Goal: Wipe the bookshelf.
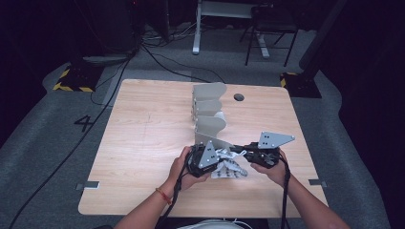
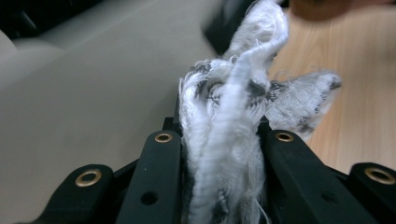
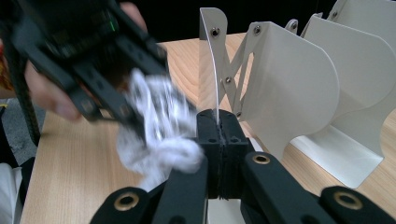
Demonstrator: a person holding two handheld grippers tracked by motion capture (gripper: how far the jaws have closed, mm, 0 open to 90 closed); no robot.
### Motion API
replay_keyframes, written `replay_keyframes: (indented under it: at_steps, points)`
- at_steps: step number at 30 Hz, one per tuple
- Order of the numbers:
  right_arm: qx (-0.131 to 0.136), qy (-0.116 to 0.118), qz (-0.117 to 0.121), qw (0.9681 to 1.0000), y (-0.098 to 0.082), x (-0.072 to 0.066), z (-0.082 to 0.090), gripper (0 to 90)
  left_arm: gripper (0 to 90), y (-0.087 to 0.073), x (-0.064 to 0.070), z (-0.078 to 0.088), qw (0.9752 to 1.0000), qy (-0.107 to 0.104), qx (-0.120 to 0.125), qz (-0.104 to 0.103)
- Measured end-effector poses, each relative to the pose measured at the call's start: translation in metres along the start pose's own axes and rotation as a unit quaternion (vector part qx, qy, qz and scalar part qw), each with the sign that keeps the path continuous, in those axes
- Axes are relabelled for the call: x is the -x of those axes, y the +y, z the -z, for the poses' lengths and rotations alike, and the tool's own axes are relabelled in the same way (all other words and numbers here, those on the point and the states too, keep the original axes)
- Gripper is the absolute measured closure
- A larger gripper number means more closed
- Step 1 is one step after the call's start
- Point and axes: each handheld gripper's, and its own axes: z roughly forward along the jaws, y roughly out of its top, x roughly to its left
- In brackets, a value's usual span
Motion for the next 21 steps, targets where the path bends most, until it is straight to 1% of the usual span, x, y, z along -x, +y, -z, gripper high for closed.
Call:
replay_keyframes:
  at_steps: [1, 3, 4, 5, 7, 8, 9, 11, 12, 13, 15, 16, 17, 18, 19, 20, 21]
  points:
    - [0.000, 0.000, 0.001, 1.0000, 0.000, 0.000, 0.000, 90.0, 74.8, -0.005, 0.000, -0.004, 0.9999, -0.002, -0.012, 0.003]
    - [0.000, -0.001, 0.001, 1.0000, 0.000, 0.000, 0.000, 90.0, 74.8, -0.014, -0.001, -0.008, 0.9993, -0.001, -0.037, 0.001]
    - [0.000, -0.001, 0.002, 1.0000, 0.000, 0.000, 0.000, 90.0, 74.8, -0.017, -0.002, -0.009, 0.9990, -0.001, -0.045, 0.005]
    - [0.000, 0.000, 0.001, 1.0000, 0.000, 0.000, 0.000, 90.0, 74.8, -0.021, -0.005, -0.009, 0.9984, -0.003, -0.055, 0.013]
    - [-0.001, 0.002, 0.002, 1.0000, 0.000, 0.000, 0.000, 90.0, 74.7, -0.031, -0.011, -0.007, 0.9964, 0.006, -0.081, 0.021]
    - [-0.001, 0.002, 0.002, 1.0000, 0.000, 0.000, 0.000, 90.0, 74.7, -0.035, -0.014, -0.005, 0.9958, 0.010, -0.086, 0.028]
    - [-0.001, 0.002, 0.002, 1.0000, 0.000, 0.000, 0.000, 90.0, 74.7, -0.041, -0.019, -0.001, 0.9949, 0.018, -0.091, 0.038]
    - [-0.002, 0.002, 0.003, 1.0000, 0.000, 0.000, 0.000, 90.0, 74.7, -0.048, -0.028, 0.010, 0.9938, 0.035, -0.086, 0.060]
    - [-0.002, 0.002, 0.003, 1.0000, 0.000, 0.000, 0.000, 90.0, 74.7, -0.050, -0.032, 0.015, 0.9934, 0.043, -0.084, 0.065]
    - [-0.002, 0.003, 0.002, 1.0000, 0.000, 0.000, 0.000, 90.0, 74.6, -0.053, -0.037, 0.023, 0.9925, 0.056, -0.076, 0.078]
    - [-0.002, 0.003, 0.002, 1.0000, 0.000, 0.000, 0.000, 90.0, 74.4, -0.053, -0.043, 0.034, 0.9907, 0.075, -0.064, 0.093]
    - [-0.002, 0.003, 0.002, 1.0000, 0.000, 0.000, 0.000, 90.0, 74.3, -0.052, -0.046, 0.039, 0.9901, 0.084, -0.053, 0.099]
    - [-0.002, 0.003, 0.002, 1.0000, 0.000, 0.000, 0.000, 90.0, 74.3, -0.048, -0.048, 0.045, 0.9900, 0.091, -0.038, 0.101]
    - [-0.002, 0.003, 0.002, 1.0000, 0.000, 0.000, 0.000, 90.0, 74.3, -0.044, -0.049, 0.049, 0.9900, 0.096, -0.028, 0.099]
    - [-0.002, 0.003, 0.001, 1.0000, 0.000, 0.000, 0.000, 90.0, 74.3, -0.038, -0.048, 0.052, 0.9899, 0.103, -0.013, 0.097]
    - [-0.002, 0.003, 0.001, 1.0000, 0.000, 0.000, 0.000, 90.0, 74.4, -0.034, -0.047, 0.054, 0.9902, 0.105, -0.006, 0.092]
    - [-0.002, 0.002, 0.001, 1.0000, 0.000, 0.000, 0.000, 90.0, 74.4, -0.027, -0.044, 0.056, 0.9897, 0.116, 0.000, 0.084]
